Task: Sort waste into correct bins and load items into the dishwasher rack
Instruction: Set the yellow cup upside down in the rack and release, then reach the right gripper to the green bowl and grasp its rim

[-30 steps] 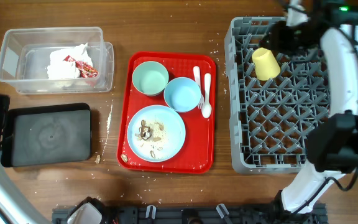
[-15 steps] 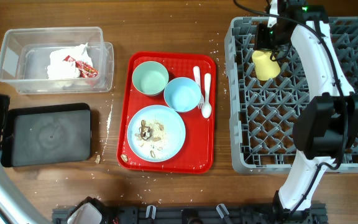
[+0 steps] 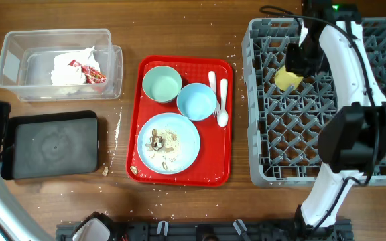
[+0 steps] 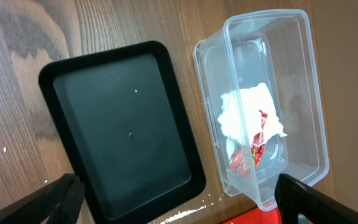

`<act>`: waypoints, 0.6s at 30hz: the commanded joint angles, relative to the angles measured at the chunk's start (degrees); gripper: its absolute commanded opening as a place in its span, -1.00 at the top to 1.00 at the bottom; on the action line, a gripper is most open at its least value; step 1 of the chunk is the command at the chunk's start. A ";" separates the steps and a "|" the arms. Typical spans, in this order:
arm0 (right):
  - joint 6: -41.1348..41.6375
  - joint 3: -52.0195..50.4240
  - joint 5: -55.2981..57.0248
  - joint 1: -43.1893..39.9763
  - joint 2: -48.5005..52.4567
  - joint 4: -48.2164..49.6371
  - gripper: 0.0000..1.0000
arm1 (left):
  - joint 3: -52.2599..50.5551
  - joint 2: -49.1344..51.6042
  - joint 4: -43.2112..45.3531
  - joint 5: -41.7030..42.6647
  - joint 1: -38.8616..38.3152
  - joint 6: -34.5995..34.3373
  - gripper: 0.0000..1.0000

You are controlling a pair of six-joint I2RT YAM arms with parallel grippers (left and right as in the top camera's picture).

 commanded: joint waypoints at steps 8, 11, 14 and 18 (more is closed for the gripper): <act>-21.49 0.20 -40.52 4.90 -11.47 -1.90 0.43 | -0.11 -0.09 0.00 0.31 0.24 -0.31 -1.00; -27.15 -0.57 -40.48 12.31 -11.47 -0.42 0.16 | -0.11 -0.09 0.00 0.31 0.24 -0.31 -1.00; -28.20 -0.57 -37.07 21.51 -11.30 5.79 -0.08 | -0.11 -0.09 0.00 0.31 0.24 -0.31 -1.00; -21.05 -0.57 -34.80 26.64 -8.35 15.61 -0.09 | -0.11 -0.09 0.00 0.31 0.24 -0.31 -1.00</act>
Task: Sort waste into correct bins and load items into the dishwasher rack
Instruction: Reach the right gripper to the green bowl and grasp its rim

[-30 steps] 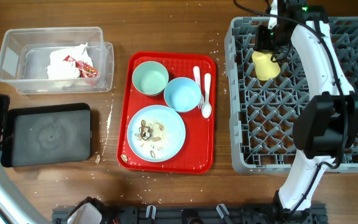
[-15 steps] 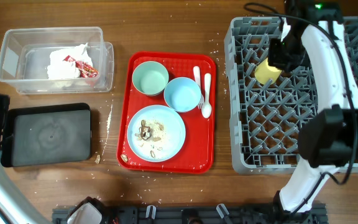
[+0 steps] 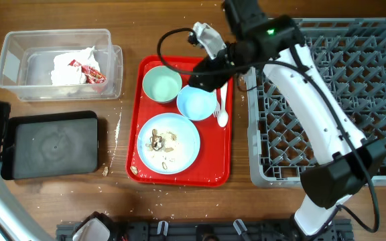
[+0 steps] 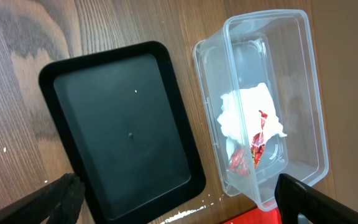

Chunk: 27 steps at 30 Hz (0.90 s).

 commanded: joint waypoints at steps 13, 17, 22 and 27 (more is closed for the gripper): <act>15.93 0.07 28.85 18.88 16.17 28.76 0.03 | -0.11 -0.09 -0.02 0.31 0.24 -0.31 -1.00; 16.59 0.07 29.92 20.87 20.92 30.16 0.02 | -0.11 -0.09 -0.02 0.31 0.24 -0.31 -1.00; 16.31 0.07 29.90 20.87 24.39 30.51 0.03 | -0.11 -0.09 -0.02 0.31 0.24 -0.31 -1.00; 15.02 0.07 29.97 20.81 27.67 30.27 0.17 | -0.11 -0.09 -0.02 0.31 0.24 -0.31 -1.00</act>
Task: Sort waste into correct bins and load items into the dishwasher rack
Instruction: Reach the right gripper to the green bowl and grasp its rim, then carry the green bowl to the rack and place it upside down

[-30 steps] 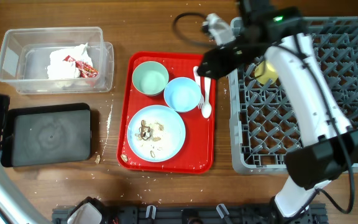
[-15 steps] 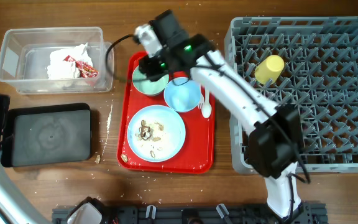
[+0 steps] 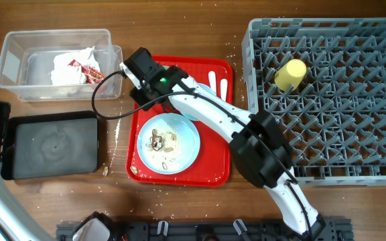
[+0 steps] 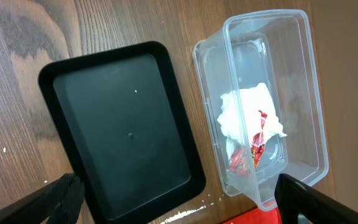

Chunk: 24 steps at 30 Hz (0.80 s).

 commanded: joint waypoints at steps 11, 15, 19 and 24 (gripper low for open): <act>-0.11 0.98 2.89 -0.26 3.72 -0.37 0.91 | -0.11 -0.09 -0.02 0.28 0.24 -0.31 -1.00; 1.42 1.05 2.82 -2.36 -1.46 -0.90 0.91 | -0.11 -0.07 -0.02 0.28 0.24 -0.31 -1.00; 5.86 1.05 0.46 -9.07 -12.26 -4.00 0.91 | -0.11 -0.04 -0.02 0.28 0.24 -0.31 -1.00; 6.14 1.05 -18.36 -28.83 -26.73 -10.82 0.91 | -0.11 -0.04 -0.02 0.28 0.24 -0.31 -1.00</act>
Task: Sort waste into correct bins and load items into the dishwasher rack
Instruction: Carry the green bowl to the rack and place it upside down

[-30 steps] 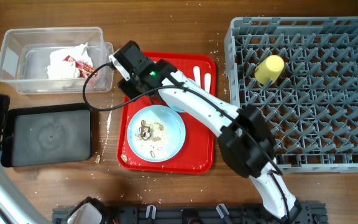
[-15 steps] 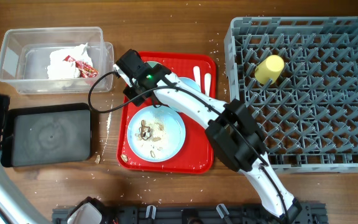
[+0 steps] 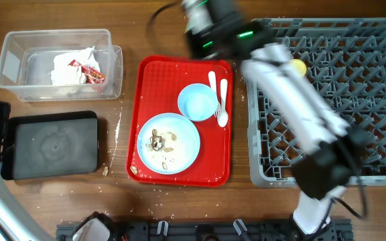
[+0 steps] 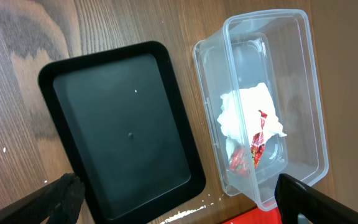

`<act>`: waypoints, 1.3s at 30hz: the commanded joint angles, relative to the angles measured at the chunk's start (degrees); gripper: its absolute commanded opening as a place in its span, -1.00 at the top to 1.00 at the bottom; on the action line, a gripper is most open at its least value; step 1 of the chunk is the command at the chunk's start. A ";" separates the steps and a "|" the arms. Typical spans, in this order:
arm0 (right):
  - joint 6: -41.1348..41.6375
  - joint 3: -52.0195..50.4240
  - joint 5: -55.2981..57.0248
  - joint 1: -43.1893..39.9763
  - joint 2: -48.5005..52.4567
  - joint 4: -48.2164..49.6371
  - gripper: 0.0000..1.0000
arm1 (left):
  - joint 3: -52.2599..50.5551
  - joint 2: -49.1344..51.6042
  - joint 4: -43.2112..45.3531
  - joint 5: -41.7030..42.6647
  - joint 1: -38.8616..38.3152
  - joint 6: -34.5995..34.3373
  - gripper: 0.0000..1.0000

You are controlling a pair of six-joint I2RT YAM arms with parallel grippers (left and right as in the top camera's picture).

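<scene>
On the red tray (image 3: 225,161) sit a pale blue bowl (image 3: 197,102), a blue plate (image 3: 168,140) with food scraps, and white cutlery (image 3: 218,97). No green bowl shows anywhere. My right arm is a blur running up across the grey dishwasher rack (image 3: 354,134). Its gripper (image 3: 205,19) is at the top edge above the tray, too smeared to read. A yellow cup (image 3: 299,66) peeks out in the rack. My left gripper (image 4: 179,194) hangs open over the black tray (image 4: 123,130), holding nothing.
A clear plastic bin (image 3: 19,47) at the back left holds white tissue and a red wrapper (image 4: 250,124). The black tray (image 3: 52,144) lies in front of it. Crumbs are scattered on the wood between the black tray and the red tray.
My right gripper was at the green bowl on the red tray's upper left. Now it is at the top edge above the tray and the green bowl is off the tray. Left arm unchanged.
My right gripper was first at the yellow cup in the rack. Then it was over the red tray beside the blue bowl. Then the cup lay in the rack and the gripper was at the green bowl. Now that bowl is gone from the tray. The left arm stayed still.
</scene>
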 commanded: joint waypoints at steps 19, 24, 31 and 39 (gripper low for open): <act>10.21 -21.70 -74.31 -54.60 4.76 18.12 0.91 | -0.11 -0.02 0.00 0.28 0.24 -0.31 -1.00; 15.06 -21.73 -68.83 -55.93 7.50 20.26 0.91 | -0.11 -0.04 0.00 0.28 0.24 -0.31 -1.00; 16.50 -22.05 -63.84 -59.34 7.58 15.91 0.91 | -0.11 -0.04 0.00 0.28 0.24 -0.31 -1.00; 16.35 -21.92 -41.31 -62.75 0.92 7.78 0.38 | -0.11 -0.02 0.00 0.28 0.24 -0.31 -1.00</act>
